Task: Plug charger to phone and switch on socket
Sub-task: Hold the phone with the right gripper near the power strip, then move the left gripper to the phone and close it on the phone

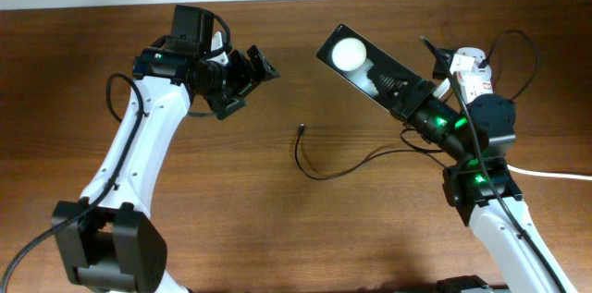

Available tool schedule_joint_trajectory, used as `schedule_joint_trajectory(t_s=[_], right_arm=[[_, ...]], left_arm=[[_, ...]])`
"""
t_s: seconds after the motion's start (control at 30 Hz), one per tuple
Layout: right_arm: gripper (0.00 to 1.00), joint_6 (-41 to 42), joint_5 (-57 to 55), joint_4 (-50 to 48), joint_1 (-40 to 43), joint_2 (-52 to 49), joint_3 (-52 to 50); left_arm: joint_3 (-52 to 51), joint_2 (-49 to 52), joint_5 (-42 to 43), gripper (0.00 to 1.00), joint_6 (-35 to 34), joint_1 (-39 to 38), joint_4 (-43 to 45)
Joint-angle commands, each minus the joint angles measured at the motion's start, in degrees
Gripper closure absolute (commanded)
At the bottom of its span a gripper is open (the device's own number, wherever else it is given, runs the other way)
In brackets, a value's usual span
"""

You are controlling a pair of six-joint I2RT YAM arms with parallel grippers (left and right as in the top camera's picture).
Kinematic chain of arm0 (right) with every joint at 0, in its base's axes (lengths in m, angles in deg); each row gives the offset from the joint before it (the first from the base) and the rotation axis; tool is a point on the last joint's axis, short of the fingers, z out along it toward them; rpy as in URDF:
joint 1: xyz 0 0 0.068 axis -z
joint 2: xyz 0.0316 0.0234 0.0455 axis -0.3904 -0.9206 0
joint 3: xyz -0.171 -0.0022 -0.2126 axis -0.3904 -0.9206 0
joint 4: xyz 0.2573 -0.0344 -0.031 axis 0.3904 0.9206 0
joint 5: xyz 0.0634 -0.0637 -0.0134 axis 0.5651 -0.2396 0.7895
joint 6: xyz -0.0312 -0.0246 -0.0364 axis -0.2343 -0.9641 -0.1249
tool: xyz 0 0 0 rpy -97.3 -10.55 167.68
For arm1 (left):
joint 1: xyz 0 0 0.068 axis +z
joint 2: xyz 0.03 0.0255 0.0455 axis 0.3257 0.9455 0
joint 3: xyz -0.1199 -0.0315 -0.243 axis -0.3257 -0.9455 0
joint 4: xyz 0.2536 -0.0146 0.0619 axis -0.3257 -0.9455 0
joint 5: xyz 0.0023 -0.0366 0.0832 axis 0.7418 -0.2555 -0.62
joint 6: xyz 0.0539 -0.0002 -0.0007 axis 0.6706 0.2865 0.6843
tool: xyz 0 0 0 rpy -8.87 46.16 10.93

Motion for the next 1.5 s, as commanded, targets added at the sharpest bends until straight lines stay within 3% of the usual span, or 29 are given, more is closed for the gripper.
schedule_joint_trajectory(t_s=[0.0, 0.2, 0.4, 0.53, 0.83, 0.9, 1.07, 1.27, 1.33, 1.4, 1.47], right_arm=[[0.96, -0.6, -0.4, -0.7, 0.6, 1.3, 1.0], [0.96, -0.6, -1.2, -0.7, 2.3, 1.3, 1.0], [0.96, -0.3, 7.6, -0.7, 11.2, 1.3, 1.0], [0.96, -0.3, 8.0, -0.6, 11.5, 1.3, 1.0], [0.96, 8.4, 7.4, 5.9, 11.4, 1.2, 0.3], [0.96, 10.4, 6.5, 6.3, 11.3, 1.2, 0.0], [0.96, 16.4, -4.5, 6.1, 5.8, 1.2, -3.3], [0.96, 18.8, -11.2, 3.1, -0.8, 0.9, -3.5], [0.96, 18.9, -14.3, 2.6, -3.1, -0.1, -3.5], [0.96, 19.3, -15.9, -1.7, -5.3, -2.3, -3.5], [0.96, 21.4, -15.8, -5.3, -5.6, -4.0, -3.5]], left_arm=[[0.6, -1.4, -0.4, 0.01, 1.0, 0.1, 0.1], [0.6, -1.4, -0.4, 0.01, 1.0, 0.1, 0.1], [0.6, -1.4, -0.4, 0.01, 1.0, 0.1, 0.1], [0.6, -1.4, -0.4, 0.01, 1.0, 0.1, 0.1], [0.6, -1.4, -0.4, 0.01, 0.9, 0.1, 0.9], [0.6, -1.4, -0.4, 0.01, 0.9, 0.1, 1.3], [0.6, -1.4, -12.7, 0.01, 0.9, 0.1, 0.0], [0.6, -1.5, -12.4, 0.01, 1.4, 0.2, 0.4], [0.6, -1.5, -7.7, 0.01, 4.8, 0.5, 2.7], [0.6, -1.5, 8.7, 0.01, 13.5, 0.9, 10.6], [0.6, -1.5, 18.0, 0.01, 14.3, 0.9, 14.3]])
